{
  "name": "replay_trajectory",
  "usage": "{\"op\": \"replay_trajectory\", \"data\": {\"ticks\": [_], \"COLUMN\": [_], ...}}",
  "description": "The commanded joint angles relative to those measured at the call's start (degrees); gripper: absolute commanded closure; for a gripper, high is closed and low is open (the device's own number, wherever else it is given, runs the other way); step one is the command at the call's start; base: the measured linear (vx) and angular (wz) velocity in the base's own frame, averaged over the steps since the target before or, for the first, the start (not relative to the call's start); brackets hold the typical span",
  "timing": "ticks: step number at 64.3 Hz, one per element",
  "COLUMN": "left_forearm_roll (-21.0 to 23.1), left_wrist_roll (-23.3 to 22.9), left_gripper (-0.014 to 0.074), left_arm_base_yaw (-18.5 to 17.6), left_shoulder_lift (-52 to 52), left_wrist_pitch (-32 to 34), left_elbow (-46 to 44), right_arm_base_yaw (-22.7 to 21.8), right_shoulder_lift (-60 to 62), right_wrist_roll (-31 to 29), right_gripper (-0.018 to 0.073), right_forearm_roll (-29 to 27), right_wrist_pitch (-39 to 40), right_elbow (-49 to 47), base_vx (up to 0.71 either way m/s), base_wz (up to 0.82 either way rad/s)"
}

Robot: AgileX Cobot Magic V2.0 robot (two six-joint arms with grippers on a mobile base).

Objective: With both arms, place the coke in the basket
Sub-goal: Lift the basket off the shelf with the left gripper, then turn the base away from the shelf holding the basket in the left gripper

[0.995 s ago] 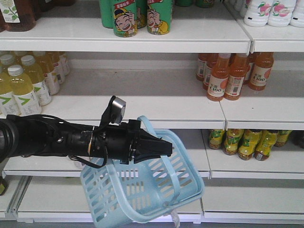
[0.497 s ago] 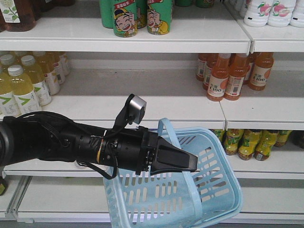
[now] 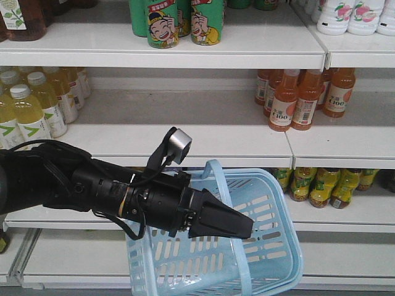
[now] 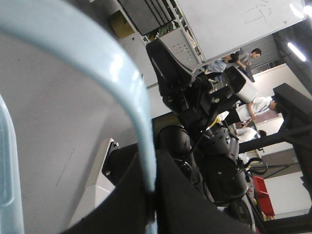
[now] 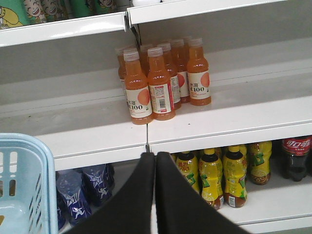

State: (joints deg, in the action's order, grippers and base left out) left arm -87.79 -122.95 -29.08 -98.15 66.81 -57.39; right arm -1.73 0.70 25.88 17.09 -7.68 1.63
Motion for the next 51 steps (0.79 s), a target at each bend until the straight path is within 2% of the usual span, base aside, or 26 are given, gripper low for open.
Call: {"op": "replay_trajectory", "data": {"ticks": [1, 51], "left_forearm_roll": [2.26, 2.18], "left_wrist_roll": [0.13, 0.13], "left_gripper": [0.0603, 0.0603], "left_arm_base_yaw": [-0.18, -0.18], "left_shoulder_lift": [2.95, 2.95], "left_wrist_pitch": [11.86, 11.86], "left_elbow": [-1.35, -1.35], "right_arm_base_yaw": [-0.36, -0.36], "right_shoulder_lift": [0.64, 0.64], "right_wrist_roll": [-0.41, -0.41], "right_gripper": [0.0565, 0.0565], "right_forearm_roll": [0.55, 0.55], "right_wrist_pitch": [4.02, 4.02], "right_elbow": [1.04, 1.04], "base_vx": [0.00, 0.00], "base_wz": [0.00, -0.01]}}
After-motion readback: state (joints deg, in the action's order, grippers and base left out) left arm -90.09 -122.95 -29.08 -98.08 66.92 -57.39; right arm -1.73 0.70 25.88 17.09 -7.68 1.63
